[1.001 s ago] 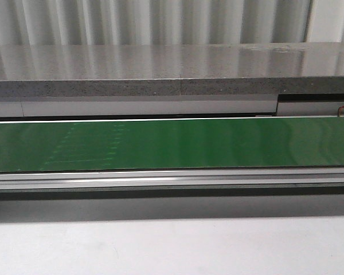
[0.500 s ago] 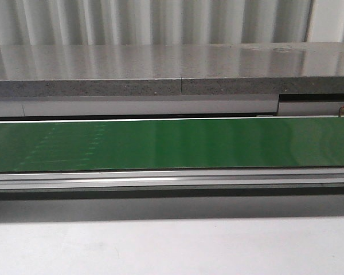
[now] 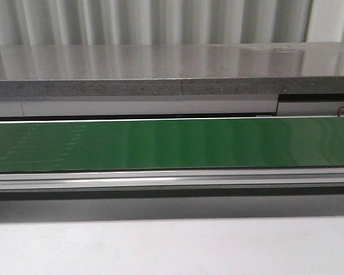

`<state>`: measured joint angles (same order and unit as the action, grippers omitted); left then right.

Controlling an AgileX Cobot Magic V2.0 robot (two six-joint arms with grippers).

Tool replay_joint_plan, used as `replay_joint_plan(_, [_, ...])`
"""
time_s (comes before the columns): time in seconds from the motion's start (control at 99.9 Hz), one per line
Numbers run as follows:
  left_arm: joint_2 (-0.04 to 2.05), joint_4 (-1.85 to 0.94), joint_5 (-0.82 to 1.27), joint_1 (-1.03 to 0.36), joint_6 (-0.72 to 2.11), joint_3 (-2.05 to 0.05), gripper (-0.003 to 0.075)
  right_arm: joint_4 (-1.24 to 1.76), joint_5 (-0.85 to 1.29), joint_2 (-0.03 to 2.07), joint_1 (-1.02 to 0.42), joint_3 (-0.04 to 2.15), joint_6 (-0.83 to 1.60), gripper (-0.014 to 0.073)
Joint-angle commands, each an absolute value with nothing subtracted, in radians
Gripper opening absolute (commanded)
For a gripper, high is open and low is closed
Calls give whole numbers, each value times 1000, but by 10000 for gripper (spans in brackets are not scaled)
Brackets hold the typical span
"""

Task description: Move button from right to left

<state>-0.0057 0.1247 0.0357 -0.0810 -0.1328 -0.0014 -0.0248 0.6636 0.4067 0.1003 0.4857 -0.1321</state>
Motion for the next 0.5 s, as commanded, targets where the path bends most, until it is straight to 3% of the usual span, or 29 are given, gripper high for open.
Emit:
replay_joint_plan(0.0, [-39,117,-46,-89,-141,23,-20,-41,695,531,107,587,-131,-67])
replay_joint_plan(0.3, [-39,117,-46,-89,-141,23,-20,-25,716,774,107,684,-131,-39])
replay_joint_plan(0.39, [-39,117,-46,-89,-141,23,-20,-18,713,790,107,684,-131,81])
replay_joint_plan(0.49, [-39,117,-46,-89,-141,23,-20,-9,707,792,107,684,-131,335])
